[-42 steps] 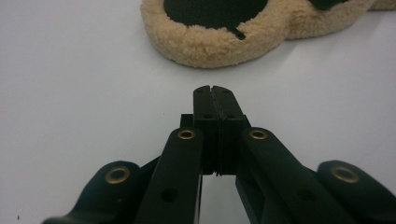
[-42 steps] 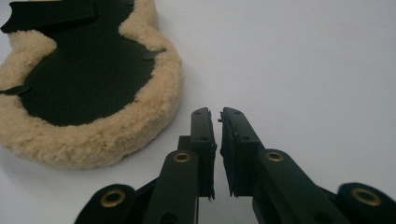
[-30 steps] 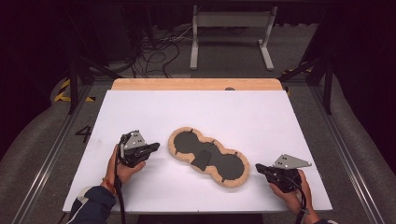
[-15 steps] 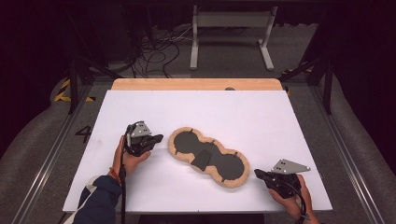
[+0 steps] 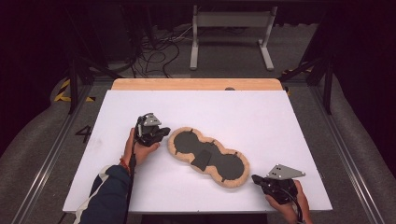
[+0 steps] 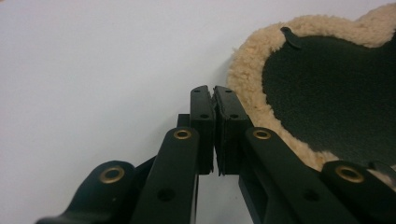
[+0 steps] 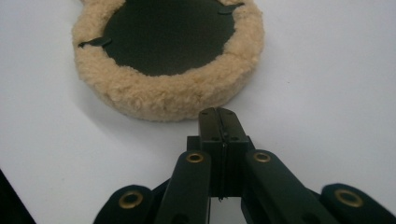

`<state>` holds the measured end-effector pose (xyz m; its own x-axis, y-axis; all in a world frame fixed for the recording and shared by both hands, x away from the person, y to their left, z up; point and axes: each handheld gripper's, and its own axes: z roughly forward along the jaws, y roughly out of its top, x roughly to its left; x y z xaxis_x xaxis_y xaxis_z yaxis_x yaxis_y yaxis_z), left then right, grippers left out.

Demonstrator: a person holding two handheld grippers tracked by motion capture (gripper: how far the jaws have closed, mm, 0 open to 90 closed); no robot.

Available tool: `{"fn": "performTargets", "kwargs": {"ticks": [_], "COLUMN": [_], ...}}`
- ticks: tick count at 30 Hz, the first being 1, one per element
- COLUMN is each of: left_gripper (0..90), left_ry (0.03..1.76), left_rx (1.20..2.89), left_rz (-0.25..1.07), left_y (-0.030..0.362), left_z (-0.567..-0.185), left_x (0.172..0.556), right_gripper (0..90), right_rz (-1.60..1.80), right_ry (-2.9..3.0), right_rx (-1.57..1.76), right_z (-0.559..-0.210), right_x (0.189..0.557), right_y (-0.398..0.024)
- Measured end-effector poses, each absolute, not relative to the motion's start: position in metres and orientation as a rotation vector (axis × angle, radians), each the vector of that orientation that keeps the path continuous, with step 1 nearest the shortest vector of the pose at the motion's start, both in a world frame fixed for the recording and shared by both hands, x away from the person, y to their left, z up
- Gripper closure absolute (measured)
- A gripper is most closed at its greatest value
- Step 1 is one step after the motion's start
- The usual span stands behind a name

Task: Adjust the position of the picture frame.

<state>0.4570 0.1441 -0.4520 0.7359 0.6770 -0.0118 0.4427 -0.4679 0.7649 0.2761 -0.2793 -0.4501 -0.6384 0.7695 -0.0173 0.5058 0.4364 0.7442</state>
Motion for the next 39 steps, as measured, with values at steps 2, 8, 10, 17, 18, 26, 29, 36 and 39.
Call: {"fn": "performTargets", "kwargs": {"ticks": [2, 8, 10, 17, 18, 26, 29, 36, 39], "left_gripper": [87.2, 86.5, 87.0, 89.4, 89.5, 89.7, 89.7, 89.7, 89.7], "left_ry": [0.834, 0.822, 0.807, 0.772, 0.765, 0.748, 0.763, 0.758, 0.762], "left_rx": [2.164, 2.218, 2.245, 2.238, 2.239, 2.232, 2.225, 2.231, 2.23], "left_rz": [0.384, 0.386, 0.401, 0.343, 0.338, 0.283, 0.266, 0.283, 0.277], "left_y": [0.142, 0.137, 0.134, 0.138, 0.139, 0.15, 0.153, 0.159, 0.161], "left_z": [-0.453, -0.46, -0.462, -0.463, -0.463, -0.463, -0.463, -0.463, -0.463], "left_x": [0.458, 0.463, 0.463, 0.463, 0.463, 0.461, 0.458, 0.452, 0.449], "right_gripper": [90.0, 90.0, 90.0, 90.0, 90.0, 90.0, 90.0, 90.0, 90.0], "right_rz": [1.013, 1.014, 0.968, 0.971, 0.969, 0.967, 0.965, 0.969, 0.956], "right_ry": [2.331, 2.336, 2.35, 2.326, 2.324, 2.294, 2.286, 2.266, 2.263], "right_rx": [1.109, 1.135, 1.127, 1.213, 1.218, 1.247, 1.261, 1.274, 1.27], "right_z": [-0.45, -0.452, -0.453, -0.454, -0.454, -0.454, -0.454, -0.454, -0.454], "right_x": [0.277, 0.28, 0.282, 0.287, 0.288, 0.294, 0.298, 0.307, 0.311], "right_y": [-0.279, -0.274, -0.265, -0.263, -0.263, -0.262, -0.262, -0.262, -0.261]}}
